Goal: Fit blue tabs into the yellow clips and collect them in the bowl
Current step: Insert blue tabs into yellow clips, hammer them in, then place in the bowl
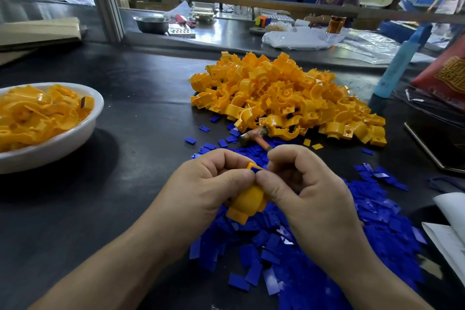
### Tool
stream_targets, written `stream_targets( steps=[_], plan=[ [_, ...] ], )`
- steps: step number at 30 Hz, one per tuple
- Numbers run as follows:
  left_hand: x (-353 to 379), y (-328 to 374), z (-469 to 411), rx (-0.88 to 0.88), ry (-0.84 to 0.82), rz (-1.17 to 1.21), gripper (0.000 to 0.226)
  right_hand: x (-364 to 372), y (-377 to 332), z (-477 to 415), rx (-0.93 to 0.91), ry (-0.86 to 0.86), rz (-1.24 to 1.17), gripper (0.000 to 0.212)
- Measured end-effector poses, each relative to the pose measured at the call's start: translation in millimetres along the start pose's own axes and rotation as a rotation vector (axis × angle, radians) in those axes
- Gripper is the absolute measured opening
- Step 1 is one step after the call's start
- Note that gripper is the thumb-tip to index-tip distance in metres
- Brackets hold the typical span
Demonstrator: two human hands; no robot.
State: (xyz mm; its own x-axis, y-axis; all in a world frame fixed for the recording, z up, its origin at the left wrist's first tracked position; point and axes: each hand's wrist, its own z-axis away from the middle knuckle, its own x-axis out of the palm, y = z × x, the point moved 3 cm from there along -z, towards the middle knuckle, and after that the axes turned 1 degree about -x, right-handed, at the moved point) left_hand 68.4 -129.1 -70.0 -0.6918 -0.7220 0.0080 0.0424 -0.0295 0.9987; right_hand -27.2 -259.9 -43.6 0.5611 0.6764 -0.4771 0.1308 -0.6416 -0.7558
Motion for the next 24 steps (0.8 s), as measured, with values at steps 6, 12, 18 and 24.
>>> stream_targets(
  steps=[6, 12, 18, 24],
  plan=[
    [0, -1, 0, 0.008, -0.023, 0.011, 0.019, 5, 5, -2, 0.21, -0.169, -0.474, 0.018],
    [3, 1, 1, 0.022, -0.016, 0.004, 0.02, 8, 9, -1, 0.242, -0.166, -0.549, 0.018],
    [5, 3, 2, 0.015, 0.029, -0.041, 0.016, 7, 5, -1, 0.209, -0.131, -0.547, 0.016],
    [-4, 11, 2, 0.026, 0.123, -0.092, 0.016, -3, 6, -3, 0.08, -0.102, -0.027, 0.014]
  ],
)
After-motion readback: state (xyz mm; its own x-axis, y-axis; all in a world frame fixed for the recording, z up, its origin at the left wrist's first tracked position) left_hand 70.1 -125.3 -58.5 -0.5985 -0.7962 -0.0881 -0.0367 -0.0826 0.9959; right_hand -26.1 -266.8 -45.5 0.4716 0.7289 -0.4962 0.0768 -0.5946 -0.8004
